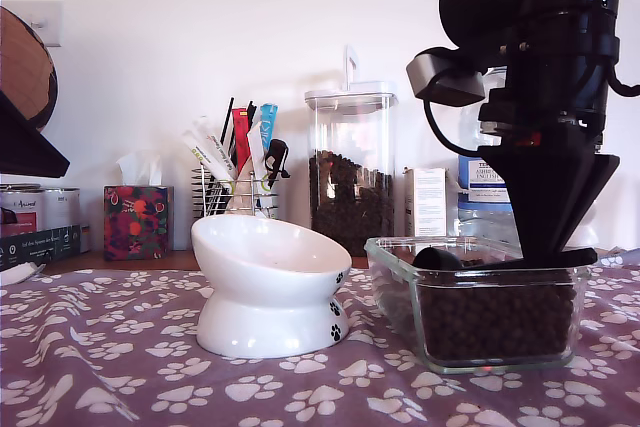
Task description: Measure one spoon of cat food and pour it into the food bowl
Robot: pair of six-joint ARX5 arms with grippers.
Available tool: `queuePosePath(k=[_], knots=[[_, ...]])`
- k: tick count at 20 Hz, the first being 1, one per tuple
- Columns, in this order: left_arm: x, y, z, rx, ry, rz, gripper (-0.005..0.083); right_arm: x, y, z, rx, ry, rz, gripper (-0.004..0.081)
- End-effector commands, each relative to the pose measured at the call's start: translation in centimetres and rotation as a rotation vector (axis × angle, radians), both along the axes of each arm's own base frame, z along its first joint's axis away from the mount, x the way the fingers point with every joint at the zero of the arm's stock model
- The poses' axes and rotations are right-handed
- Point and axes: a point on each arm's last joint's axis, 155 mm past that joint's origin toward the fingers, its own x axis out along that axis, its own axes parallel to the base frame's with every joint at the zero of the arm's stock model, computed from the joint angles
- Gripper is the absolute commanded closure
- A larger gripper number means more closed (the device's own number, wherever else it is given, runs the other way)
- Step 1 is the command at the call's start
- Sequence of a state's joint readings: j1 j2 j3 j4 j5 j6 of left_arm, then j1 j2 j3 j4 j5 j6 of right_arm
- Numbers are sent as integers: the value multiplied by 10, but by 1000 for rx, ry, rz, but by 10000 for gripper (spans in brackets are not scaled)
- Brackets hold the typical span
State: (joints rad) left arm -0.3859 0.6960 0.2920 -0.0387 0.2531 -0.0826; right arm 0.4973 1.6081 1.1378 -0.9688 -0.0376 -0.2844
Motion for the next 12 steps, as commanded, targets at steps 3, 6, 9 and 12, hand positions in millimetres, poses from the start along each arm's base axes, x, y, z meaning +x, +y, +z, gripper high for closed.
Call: queuePosePath(k=[3,6,9,12], knots=[[1,-1,3,0,-12,-5,792,-1,0,-5,-6,19,1,783],[1,-1,3,-1,-12,-5,792,0,-2,-5,-14,13,0,783],[1,-1,3,-1,-12,-5,792,7,-9,-5,-59,-22,-8,783],[1,-1,3,-1,-12,-5,792,20,-16,-2,-107,-85,-17,783]])
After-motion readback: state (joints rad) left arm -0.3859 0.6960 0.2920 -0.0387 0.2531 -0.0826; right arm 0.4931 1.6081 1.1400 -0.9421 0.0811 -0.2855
